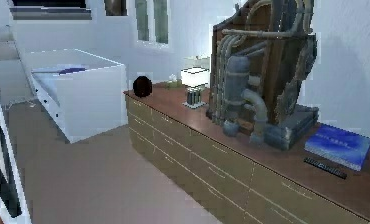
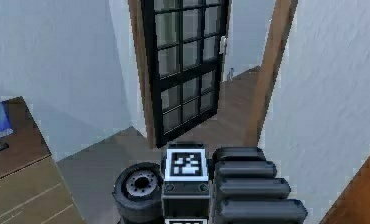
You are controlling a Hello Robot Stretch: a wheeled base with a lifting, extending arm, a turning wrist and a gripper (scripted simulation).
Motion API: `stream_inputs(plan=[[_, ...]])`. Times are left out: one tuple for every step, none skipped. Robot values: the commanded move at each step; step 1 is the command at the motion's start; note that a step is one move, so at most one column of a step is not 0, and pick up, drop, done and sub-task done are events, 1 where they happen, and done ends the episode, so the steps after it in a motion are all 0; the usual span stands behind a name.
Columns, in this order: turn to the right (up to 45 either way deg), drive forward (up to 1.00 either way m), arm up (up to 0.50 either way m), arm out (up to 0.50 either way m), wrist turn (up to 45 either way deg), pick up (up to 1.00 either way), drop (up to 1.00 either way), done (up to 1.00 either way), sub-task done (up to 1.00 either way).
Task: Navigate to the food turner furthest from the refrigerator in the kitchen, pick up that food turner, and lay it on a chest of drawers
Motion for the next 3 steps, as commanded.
stream_inputs(plan=[[0.0, 0.4, 0.0, 0.0, 0.0, 0.0, 0.0, 0.0, 0.0], [-18.0, 0.0, 0.0, 0.0, 0.0, 0.0, 0.0, 0.0, 0.0], [0.0, 0.65, 0.0, 0.0, 0.0, 0.0, 0.0, 0.0, 0.0]])
